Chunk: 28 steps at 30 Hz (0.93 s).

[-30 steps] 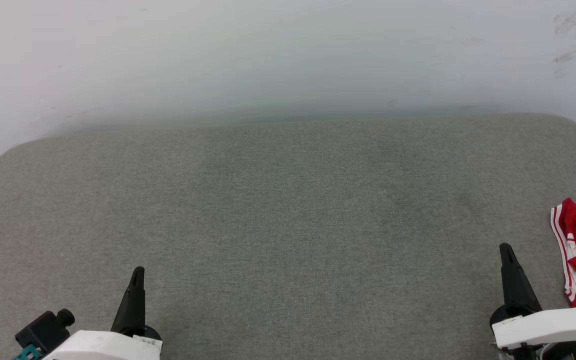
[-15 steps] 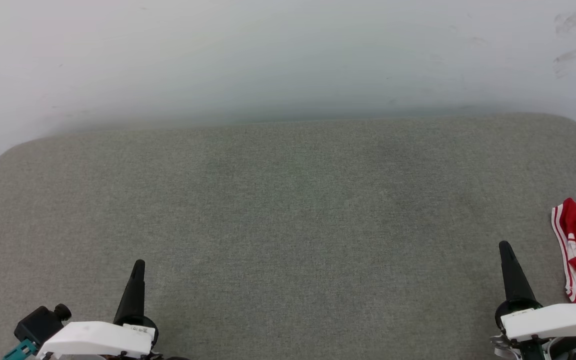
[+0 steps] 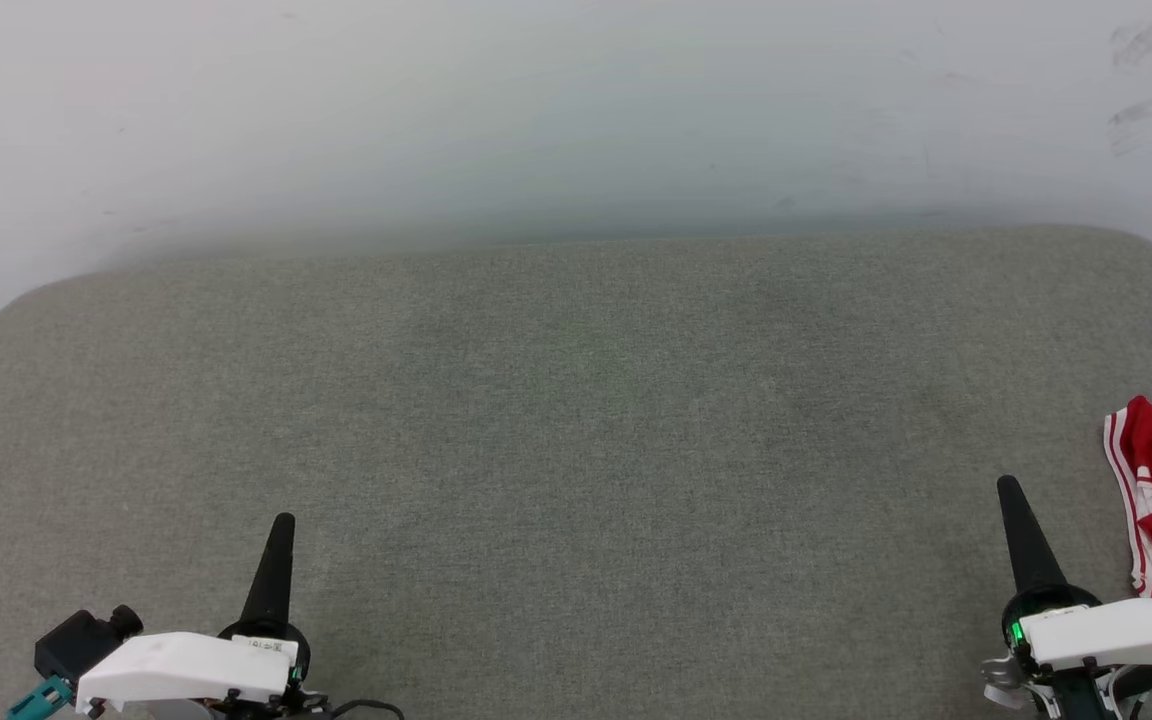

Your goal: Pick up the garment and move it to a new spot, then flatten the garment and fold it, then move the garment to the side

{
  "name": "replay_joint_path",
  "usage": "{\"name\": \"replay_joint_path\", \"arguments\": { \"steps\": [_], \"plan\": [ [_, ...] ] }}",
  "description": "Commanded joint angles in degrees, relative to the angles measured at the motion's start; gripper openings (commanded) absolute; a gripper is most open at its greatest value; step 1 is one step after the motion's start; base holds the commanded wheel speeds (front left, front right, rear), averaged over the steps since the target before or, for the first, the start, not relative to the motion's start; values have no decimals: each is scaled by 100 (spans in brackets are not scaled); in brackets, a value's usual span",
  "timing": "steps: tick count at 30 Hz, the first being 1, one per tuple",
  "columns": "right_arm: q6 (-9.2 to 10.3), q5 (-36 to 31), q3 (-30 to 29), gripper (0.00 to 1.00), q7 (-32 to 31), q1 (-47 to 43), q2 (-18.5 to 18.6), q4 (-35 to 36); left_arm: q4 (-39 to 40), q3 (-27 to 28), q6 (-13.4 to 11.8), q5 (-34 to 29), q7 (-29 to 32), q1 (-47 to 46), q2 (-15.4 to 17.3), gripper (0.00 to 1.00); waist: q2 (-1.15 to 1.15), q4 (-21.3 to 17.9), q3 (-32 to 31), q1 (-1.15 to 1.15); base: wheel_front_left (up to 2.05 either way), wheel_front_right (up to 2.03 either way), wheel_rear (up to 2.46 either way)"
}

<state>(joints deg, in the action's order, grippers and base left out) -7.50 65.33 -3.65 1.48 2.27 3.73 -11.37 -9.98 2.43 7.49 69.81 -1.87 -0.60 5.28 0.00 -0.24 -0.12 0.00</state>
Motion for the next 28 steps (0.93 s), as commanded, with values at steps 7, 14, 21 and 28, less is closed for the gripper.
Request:
{"name": "replay_joint_path", "arguments": {
  "steps": [7,14,21,28],
  "plan": [
    [0,505,-36,0,-120,179,42,-22,-43,62,0,427,127,-207,-3,0,0,3,4,0,0,0,0],
    [0,896,-58,0,-217,214,38,-63,-103,93,0,762,225,-277,-24,0,0,6,7,0,0,0,0],
    [0,1316,-83,0,-330,274,32,-104,-173,124,0,1120,330,-348,-47,0,0,9,12,0,0,0,0],
    [0,1660,-103,0,-418,295,26,-141,-224,155,0,1411,423,-394,-71,0,0,12,15,0,0,0,0]
  ]
}}
